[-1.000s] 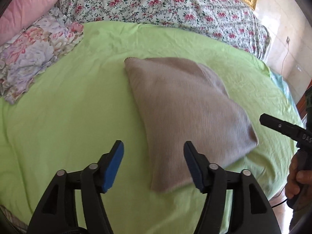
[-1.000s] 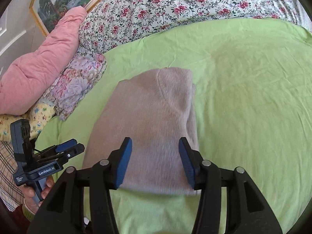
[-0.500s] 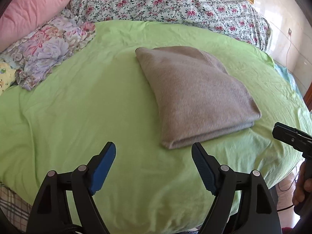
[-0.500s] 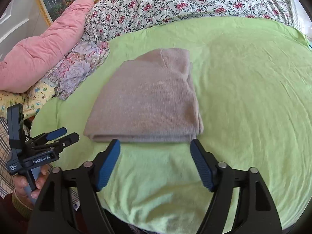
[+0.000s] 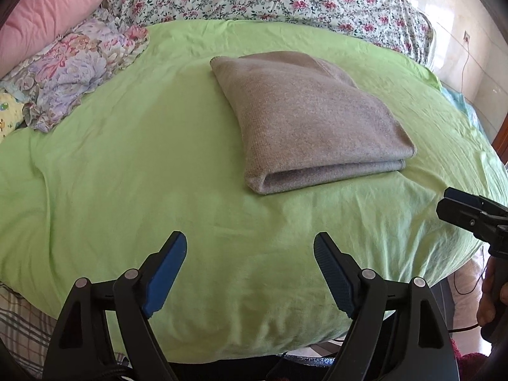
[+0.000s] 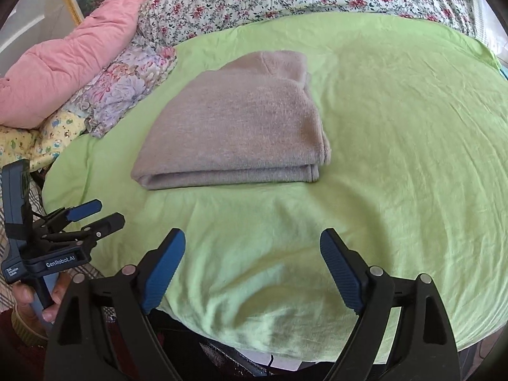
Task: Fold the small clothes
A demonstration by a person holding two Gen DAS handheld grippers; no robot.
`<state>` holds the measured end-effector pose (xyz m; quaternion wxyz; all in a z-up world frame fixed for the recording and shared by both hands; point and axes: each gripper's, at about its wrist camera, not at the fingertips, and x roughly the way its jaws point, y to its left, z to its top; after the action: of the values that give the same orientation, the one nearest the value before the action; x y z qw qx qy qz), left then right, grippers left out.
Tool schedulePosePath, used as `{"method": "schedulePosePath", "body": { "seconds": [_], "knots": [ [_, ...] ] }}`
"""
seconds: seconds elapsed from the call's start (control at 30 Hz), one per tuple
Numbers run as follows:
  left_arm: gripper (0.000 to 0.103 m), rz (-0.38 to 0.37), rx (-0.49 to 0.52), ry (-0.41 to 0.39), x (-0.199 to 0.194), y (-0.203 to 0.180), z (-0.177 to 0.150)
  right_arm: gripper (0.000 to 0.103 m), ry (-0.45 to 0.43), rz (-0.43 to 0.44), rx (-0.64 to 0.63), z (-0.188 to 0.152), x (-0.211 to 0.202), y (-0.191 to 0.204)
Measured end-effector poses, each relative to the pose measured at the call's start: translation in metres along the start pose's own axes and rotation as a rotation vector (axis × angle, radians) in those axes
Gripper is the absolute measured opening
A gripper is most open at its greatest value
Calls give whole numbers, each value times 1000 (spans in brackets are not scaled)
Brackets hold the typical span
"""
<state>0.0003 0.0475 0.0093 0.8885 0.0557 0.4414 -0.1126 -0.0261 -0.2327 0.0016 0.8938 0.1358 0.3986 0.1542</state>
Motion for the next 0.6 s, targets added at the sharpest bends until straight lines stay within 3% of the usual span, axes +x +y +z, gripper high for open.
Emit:
{"method": "schedulePosePath", "body": {
  "seconds": [0.6],
  "knots": [
    [89,35,58,-70,-8,-5,42,93,14,-26,-98,32,8,17]
  ]
}}
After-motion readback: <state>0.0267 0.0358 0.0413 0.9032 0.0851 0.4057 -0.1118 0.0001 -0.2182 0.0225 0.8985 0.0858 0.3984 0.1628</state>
